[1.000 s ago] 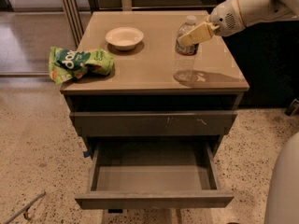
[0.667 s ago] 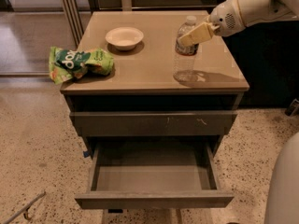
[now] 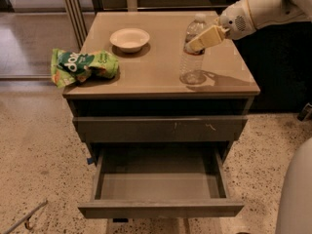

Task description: Pick water bottle from middle drawer and place on counter

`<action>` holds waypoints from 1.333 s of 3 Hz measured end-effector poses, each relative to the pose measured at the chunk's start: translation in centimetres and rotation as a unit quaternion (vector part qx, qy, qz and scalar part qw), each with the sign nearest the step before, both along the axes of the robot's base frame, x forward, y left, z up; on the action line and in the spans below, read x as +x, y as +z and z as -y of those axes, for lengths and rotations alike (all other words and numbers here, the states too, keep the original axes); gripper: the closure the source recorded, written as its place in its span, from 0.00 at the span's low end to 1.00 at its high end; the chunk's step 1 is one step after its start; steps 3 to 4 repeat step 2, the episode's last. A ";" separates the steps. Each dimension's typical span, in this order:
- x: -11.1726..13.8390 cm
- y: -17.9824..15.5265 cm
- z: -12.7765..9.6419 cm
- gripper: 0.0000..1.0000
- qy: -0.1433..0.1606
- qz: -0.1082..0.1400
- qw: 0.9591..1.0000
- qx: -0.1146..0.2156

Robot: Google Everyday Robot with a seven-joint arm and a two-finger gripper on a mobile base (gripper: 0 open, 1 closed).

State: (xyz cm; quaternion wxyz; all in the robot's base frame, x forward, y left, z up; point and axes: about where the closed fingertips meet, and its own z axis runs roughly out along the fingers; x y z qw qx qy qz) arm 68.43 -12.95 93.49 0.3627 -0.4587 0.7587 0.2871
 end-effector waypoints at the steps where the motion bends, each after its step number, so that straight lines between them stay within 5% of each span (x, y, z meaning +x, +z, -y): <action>1: 0.0 0.0 0.0 0.00 0.000 0.000 1.000 0.000; 4: 0.0 0.0 0.0 0.00 0.000 0.000 1.000 0.000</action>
Offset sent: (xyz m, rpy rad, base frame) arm 0.0000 0.0000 0.0000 0.0000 0.0000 0.0000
